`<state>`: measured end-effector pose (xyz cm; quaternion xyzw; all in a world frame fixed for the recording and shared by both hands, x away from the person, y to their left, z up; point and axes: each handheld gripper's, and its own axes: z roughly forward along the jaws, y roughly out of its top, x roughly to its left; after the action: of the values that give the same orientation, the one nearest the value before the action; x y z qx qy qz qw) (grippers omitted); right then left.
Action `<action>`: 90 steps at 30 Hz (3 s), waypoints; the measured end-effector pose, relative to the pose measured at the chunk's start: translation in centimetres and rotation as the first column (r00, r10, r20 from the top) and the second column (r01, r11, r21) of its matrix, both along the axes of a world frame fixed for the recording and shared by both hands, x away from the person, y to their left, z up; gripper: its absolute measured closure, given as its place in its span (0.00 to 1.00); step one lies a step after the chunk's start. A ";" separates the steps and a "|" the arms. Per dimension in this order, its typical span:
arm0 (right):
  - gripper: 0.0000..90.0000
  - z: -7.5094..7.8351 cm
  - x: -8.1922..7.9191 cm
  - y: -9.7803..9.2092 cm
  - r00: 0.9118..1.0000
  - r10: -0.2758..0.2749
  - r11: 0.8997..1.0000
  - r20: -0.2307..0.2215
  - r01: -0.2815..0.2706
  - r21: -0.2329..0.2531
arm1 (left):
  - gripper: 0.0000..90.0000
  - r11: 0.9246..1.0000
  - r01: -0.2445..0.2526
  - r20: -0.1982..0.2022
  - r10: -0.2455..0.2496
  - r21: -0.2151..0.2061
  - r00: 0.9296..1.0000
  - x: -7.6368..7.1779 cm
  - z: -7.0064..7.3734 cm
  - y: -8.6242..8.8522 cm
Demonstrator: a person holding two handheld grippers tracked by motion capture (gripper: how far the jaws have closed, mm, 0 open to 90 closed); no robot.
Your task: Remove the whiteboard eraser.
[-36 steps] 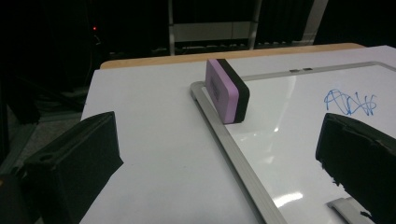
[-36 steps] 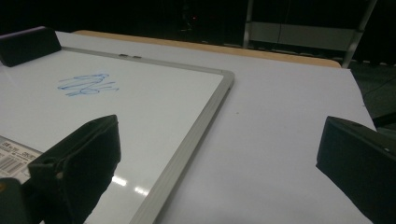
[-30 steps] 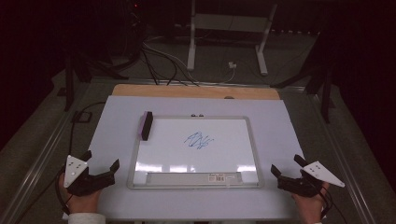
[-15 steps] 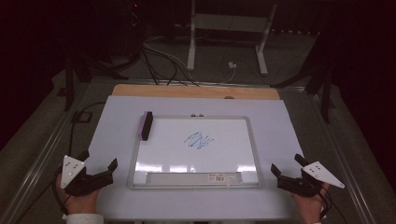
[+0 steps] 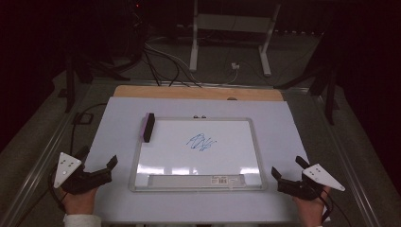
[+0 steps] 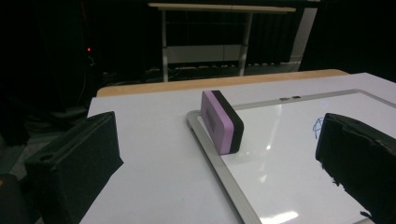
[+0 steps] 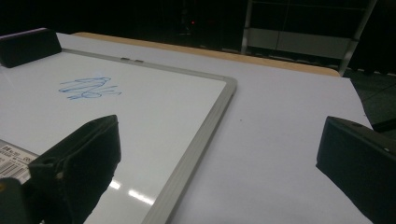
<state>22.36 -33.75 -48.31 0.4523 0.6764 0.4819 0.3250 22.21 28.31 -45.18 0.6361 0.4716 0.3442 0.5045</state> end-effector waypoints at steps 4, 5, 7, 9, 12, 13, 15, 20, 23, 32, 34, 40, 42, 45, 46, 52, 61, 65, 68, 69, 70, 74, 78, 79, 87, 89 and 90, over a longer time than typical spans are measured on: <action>0.00 0.1 -0.1 0.2 1.000 0.006 1.000 0.005 -0.006 -0.005 | 0.01 1.000 0.002 -0.016 -0.003 -0.019 1.000 0.4 0.3 0.1; 0.00 0.1 -0.1 0.1 1.000 0.007 1.000 0.006 -0.007 -0.003 | 0.01 1.000 0.003 -0.031 -0.004 -0.018 1.000 0.5 0.3 0.1; 0.00 0.1 -0.1 0.1 1.000 0.006 1.000 0.005 -0.006 0.000 | 0.01 1.000 -0.004 -0.052 0.004 -0.010 0.999 0.9 0.4 0.0; 0.00 0.1 -0.1 0.1 1.000 0.004 1.000 0.005 -0.004 0.003 | 0.01 1.000 -0.006 -0.056 0.005 -0.011 0.998 1.3 0.5 0.0; 0.00 0.1 -0.1 0.1 1.000 0.002 1.000 0.005 -0.002 0.006 | 0.01 1.000 -0.008 -0.054 0.007 -0.009 0.999 1.9 0.8 -0.1; 0.00 0.1 -0.1 0.1 1.000 0.001 1.000 0.006 -0.001 0.006 | 0.01 1.000 -0.011 -0.052 0.010 -0.010 0.999 2.1 0.8 -0.2; 0.00 0.1 -0.1 0.1 1.000 -0.001 1.000 0.006 0.000 0.007 | 0.01 1.000 -0.010 -0.052 0.010 -0.010 0.999 2.5 1.0 -0.2; 0.00 0.0 0.0 -0.1 1.000 -0.004 1.000 0.002 0.004 0.013 | 0.01 1.000 -0.013 -0.052 0.013 0.003 0.999 3.3 1.2 -0.4; 0.00 0.0 0.0 -0.1 1.000 -0.005 1.000 0.002 0.005 0.014 | 0.01 1.000 -0.015 -0.056 0.015 0.008 0.998 3.7 1.2 -0.5; 0.00 0.0 0.0 -0.1 1.000 -0.009 1.000 -0.001 0.009 0.014 | 0.01 1.000 -0.020 -0.064 0.022 0.018 0.998 4.7 1.1 -0.7; 0.00 0.1 0.0 -0.1 1.000 -0.011 1.000 0.000 0.011 0.015 | 0.01 1.000 -0.025 -0.065 0.026 0.016 0.998 4.9 1.0 -0.7; 0.00 0.0 0.0 -0.1 1.000 -0.013 1.000 -0.001 0.013 0.016 | 0.01 1.000 -0.023 -0.062 0.024 0.010 0.998 5.4 0.9 -0.9; 0.00 0.0 0.0 -0.1 1.000 -0.013 1.000 -0.001 0.013 0.017 | 0.01 1.000 -0.020 -0.066 0.021 0.013 0.998 5.6 0.8 -1.0; 0.00 0.0 0.0 -0.1 1.000 -0.013 1.000 -0.001 0.013 0.018 | 0.01 1.000 -0.017 -0.071 0.018 0.011 0.997 6.0 0.6 -1.3; 0.00 0.0 0.0 -0.2 1.000 -0.014 1.000 -0.001 0.014 0.017 | 0.01 1.000 -0.015 -0.074 0.016 0.012 0.997 6.1 0.6 -1.4; 0.00 0.0 0.0 -0.2 1.000 -0.015 1.000 -0.002 0.015 0.019 | 0.01 1.000 0.000 -0.079 0.002 0.028 0.997 6.9 0.6 -2.3; 0.00 0.0 0.2 -0.1 1.000 -0.009 1.000 -0.003 0.009 0.021 | 0.01 0.998 0.022 -0.082 -0.018 0.053 0.996 7.9 0.4 -3.6; 0.00 0.0 0.1 -0.1 1.000 -0.008 1.000 -0.001 0.008 0.020 | 0.01 0.998 0.021 -0.088 -0.017 0.053 0.996 8.5 0.2 -3.9; 0.00 0.0 0.1 -0.2 1.000 -0.009 1.000 0.000 0.009 0.022 | 0.01 0.999 0.018 -0.090 -0.013 0.047 0.996 8.8 0.0 -4.0; 0.00 0.0 0.1 -0.2 1.000 -0.009 1.000 0.001 0.009 0.022 | 0.01 0.999 0.017 -0.092 -0.013 0.044 0.996 8.9 -0.1 -4.1; 0.00 0.0 0.1 -0.2 1.000 -0.009 1.000 0.000 0.009 0.022 | 0.01 0.999 0.017 -0.093 -0.013 0.046 0.996 9.0 -0.1 -4.2; 0.00 0.0 0.2 -0.2 1.000 -0.009 1.000 -0.004 0.009 0.023 | 0.01 0.999 0.015 -0.099 -0.010 0.046 0.995 9.4 -0.4 -4.3; 0.00 0.0 0.1 -0.3 1.000 -0.008 1.000 -0.003 0.008 0.020 | 0.01 0.999 0.005 -0.092 -0.002 0.034 0.996 9.5 -0.5 -4.4; 0.00 0.0 0.1 -0.3 1.000 -0.009 1.000 -0.004 0.009 0.024 | 0.01 0.999 0.004 -0.090 -0.001 0.032 0.996 9.6 -0.5 -4.4; 0.00 0.0 0.3 0.0 1.000 -0.001 1.000 -0.005 0.001 0.024 | 0.01 0.999 -0.008 -0.108 0.013 0.046 0.994 10.3 -1.1 -4.6; 0.00 0.0 0.3 0.0 1.000 0.000 1.000 -0.006 0.000 0.023 | 0.01 0.999 -0.010 -0.115 0.015 0.048 0.993 10.6 -1.3 -4.7; 0.00 0.0 0.3 0.0 1.000 0.000 1.000 -0.005 0.000 0.022 | 0.01 0.999 -0.012 -0.118 0.017 0.047 0.993 10.7 -1.4 -4.8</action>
<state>22.63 -33.72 -48.35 0.4572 0.6717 0.4883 0.3183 32.95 23.55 -46.56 0.6634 0.4971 0.3206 0.4582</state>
